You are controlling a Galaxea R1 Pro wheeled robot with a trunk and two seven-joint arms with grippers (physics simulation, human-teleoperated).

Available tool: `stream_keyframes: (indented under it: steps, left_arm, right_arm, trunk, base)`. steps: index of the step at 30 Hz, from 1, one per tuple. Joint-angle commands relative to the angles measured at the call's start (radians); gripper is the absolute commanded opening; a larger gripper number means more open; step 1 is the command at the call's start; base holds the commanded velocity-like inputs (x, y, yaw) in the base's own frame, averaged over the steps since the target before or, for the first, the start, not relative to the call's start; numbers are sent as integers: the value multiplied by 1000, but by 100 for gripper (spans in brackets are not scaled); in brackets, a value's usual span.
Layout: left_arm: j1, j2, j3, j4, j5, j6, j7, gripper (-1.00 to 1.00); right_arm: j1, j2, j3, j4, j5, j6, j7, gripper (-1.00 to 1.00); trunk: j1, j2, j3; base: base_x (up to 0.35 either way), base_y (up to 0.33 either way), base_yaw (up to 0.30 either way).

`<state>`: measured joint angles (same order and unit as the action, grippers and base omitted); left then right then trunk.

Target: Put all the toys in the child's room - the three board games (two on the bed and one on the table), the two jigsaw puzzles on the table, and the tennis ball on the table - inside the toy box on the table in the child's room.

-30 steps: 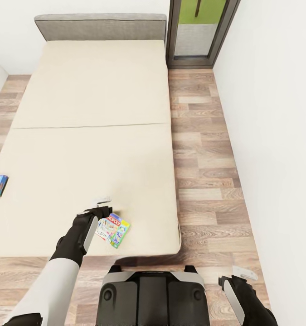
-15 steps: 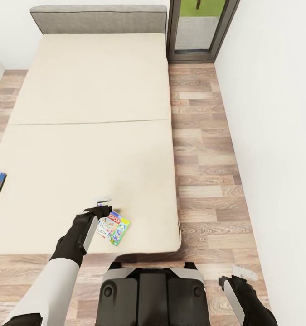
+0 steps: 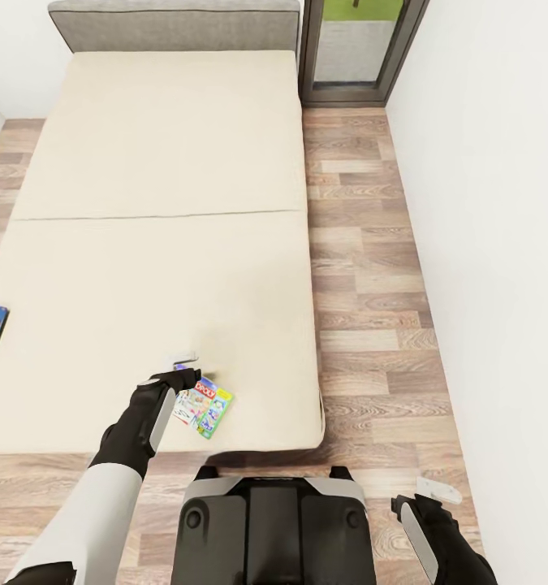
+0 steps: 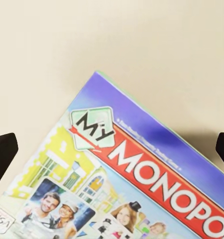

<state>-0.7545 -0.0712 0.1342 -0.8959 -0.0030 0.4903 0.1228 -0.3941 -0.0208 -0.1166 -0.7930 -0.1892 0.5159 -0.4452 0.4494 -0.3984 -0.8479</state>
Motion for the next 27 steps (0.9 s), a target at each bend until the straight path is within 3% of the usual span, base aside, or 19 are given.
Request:
stream_keyframes:
  steps: [1, 27]
  left_arm:
    - [0, -1, 2, -2, 0, 5, 1, 100]
    - [0, -1, 2, -2, 0, -18, 1, 100]
  right_arm:
    - [0, 0, 2, -2, -10, 3, -7, 100]
    - [0, 1, 2, -2, -11, 3, -7, 100]
  trunk:
    - [1, -2, -1]
    - [1, -2, -2]
  base:
    - [0, 0, 0]
    - [0, 0, 0]
